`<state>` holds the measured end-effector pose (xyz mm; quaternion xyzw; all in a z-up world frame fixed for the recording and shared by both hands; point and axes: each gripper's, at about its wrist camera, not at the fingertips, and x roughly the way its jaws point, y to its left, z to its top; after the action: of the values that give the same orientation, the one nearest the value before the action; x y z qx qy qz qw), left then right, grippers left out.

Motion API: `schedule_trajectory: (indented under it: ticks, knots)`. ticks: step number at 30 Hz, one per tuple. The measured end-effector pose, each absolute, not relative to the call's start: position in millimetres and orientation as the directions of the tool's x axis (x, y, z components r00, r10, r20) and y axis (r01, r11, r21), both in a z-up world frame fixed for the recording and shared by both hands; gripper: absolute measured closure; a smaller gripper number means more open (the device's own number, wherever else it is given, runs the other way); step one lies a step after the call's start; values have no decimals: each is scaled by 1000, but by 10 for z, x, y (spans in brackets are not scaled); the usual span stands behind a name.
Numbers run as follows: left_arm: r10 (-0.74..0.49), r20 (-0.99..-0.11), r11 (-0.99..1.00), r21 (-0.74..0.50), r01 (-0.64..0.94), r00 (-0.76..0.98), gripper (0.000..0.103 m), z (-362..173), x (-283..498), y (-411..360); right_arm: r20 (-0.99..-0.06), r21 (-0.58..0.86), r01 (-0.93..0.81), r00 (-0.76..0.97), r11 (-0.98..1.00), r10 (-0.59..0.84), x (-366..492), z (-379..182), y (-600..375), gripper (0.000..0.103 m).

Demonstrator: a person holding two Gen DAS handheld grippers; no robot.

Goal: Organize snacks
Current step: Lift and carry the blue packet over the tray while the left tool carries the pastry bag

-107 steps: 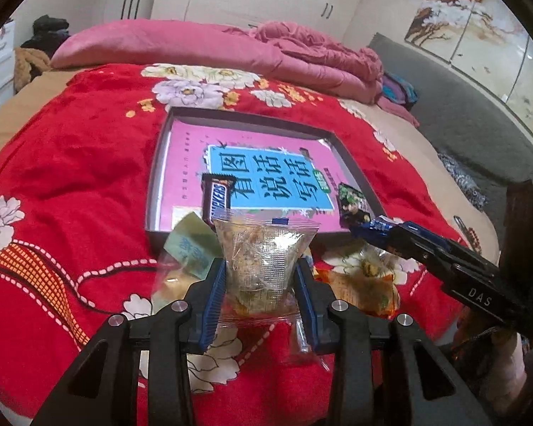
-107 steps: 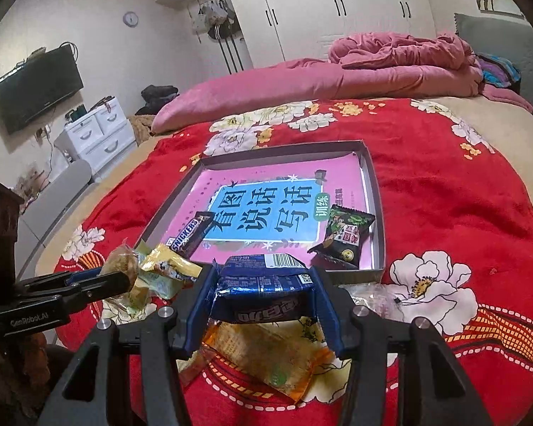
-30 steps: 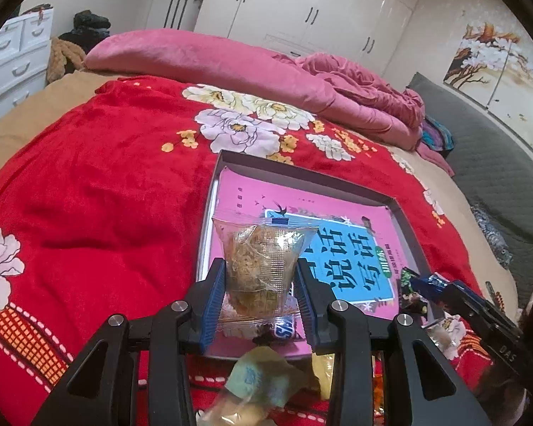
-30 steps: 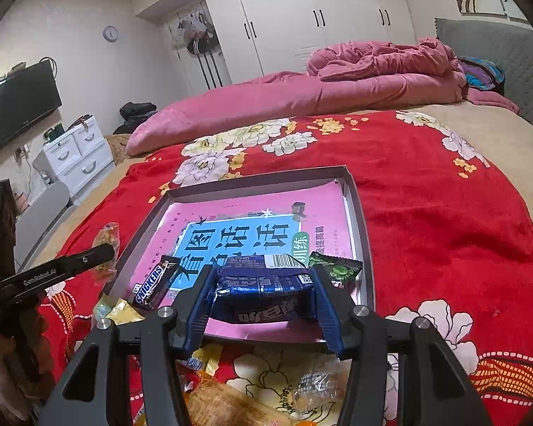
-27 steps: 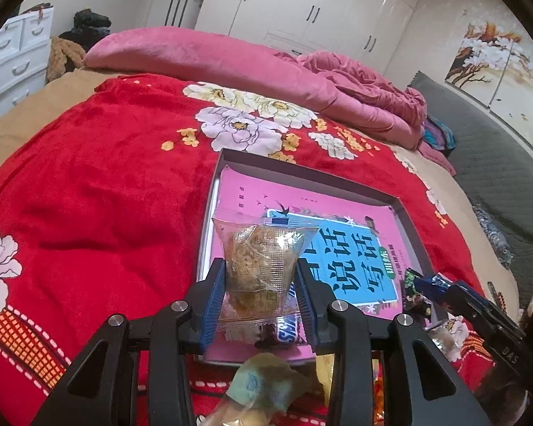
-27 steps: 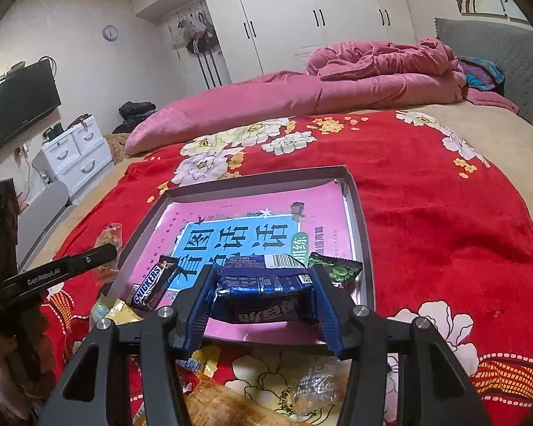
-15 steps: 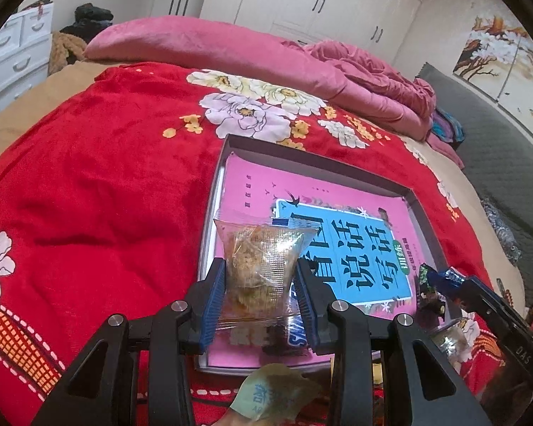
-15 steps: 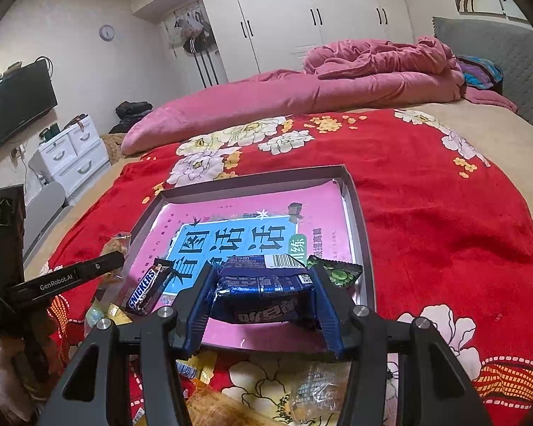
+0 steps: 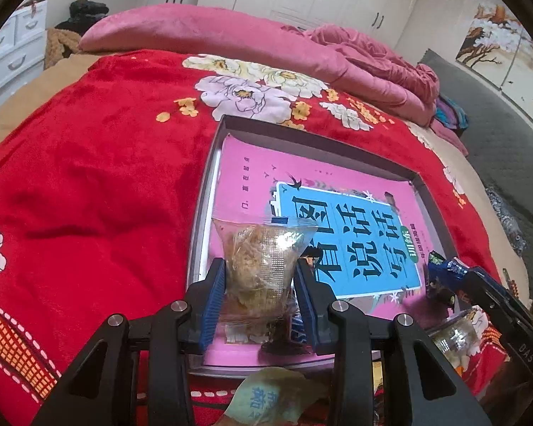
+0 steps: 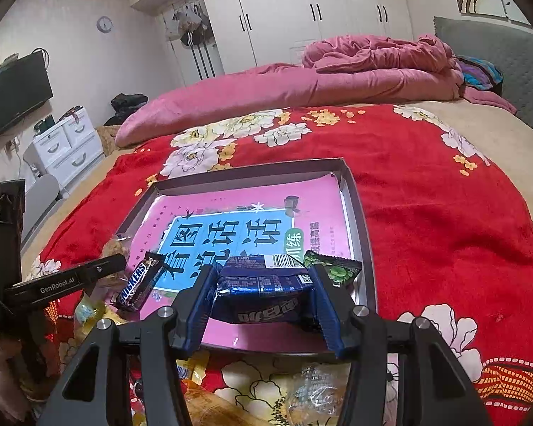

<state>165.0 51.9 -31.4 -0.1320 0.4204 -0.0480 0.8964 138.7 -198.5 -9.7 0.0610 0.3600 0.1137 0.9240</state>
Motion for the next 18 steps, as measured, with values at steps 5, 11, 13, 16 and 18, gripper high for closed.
schedule_trajectory:
  ticks: [5,11,13,16,18]
  knots:
    - [-199,-746,959,-281,-29,635,63,-341,1656,509,-657,185,-170,711,968,250,1393,-119,-1964,49]
    - [-208,-756,955,-294,-38,621,63,-382,1673,521,-668,171,-182,701,968,249,1401,-153,-1910,49]
    - [-211,-758,956,-292,-32,617,63,-407,1684,520,-671,169,-185,698,968,251,1404,-164,-1895,49]
    - [-221,-762,955,-295,-22,609,63,-431,1700,494,-674,163,-194,694,967,252,1408,-176,-1869,49]
    - [-227,-762,955,-296,-14,606,63,-428,1702,474,-676,157,-200,692,967,253,1411,-184,-1853,49]
